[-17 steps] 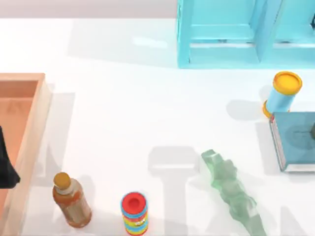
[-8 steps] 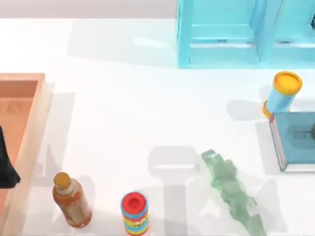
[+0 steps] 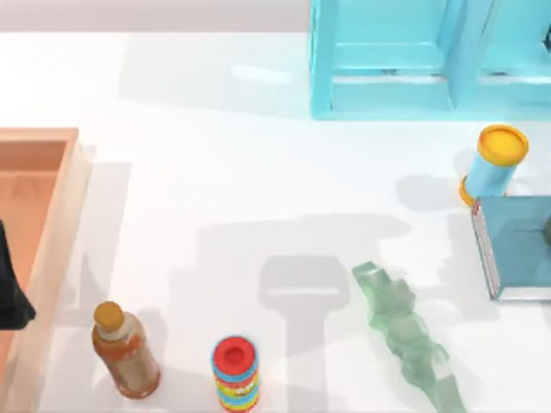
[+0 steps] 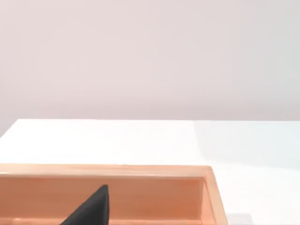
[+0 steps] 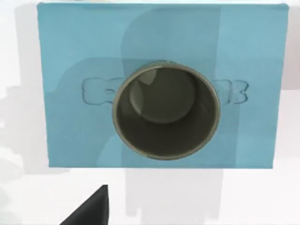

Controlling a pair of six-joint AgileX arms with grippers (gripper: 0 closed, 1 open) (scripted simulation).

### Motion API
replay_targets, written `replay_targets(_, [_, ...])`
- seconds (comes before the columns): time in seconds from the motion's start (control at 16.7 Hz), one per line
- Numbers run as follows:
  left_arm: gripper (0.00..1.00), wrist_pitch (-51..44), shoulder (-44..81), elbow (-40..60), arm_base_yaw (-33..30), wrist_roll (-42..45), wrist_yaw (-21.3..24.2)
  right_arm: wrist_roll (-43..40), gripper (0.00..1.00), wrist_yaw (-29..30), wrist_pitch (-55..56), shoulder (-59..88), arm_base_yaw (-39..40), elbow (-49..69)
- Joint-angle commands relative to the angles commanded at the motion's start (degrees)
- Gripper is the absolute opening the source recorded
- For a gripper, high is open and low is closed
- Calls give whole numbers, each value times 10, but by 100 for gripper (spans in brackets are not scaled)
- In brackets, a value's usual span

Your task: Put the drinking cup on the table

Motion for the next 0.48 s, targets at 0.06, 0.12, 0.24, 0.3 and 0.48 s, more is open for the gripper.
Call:
replay_targets(0.06, [100, 0, 0, 0, 0, 0, 0, -1, 100, 0, -23, 30, -1, 27])
replay_targets(0.12, [100, 0, 0, 0, 0, 0, 0, -2, 100, 1, -43, 55, -2, 49])
replay_targets(0.24, [100, 0, 0, 0, 0, 0, 0, -3, 100, 1, -70, 88, -3, 81])
replay_targets(0.3, [100, 0, 0, 0, 0, 0, 0, -3, 100, 1, -77, 95, -3, 88])
replay_targets(0.48, [100, 0, 0, 0, 0, 0, 0, -3, 100, 1, -79, 98, -3, 91])
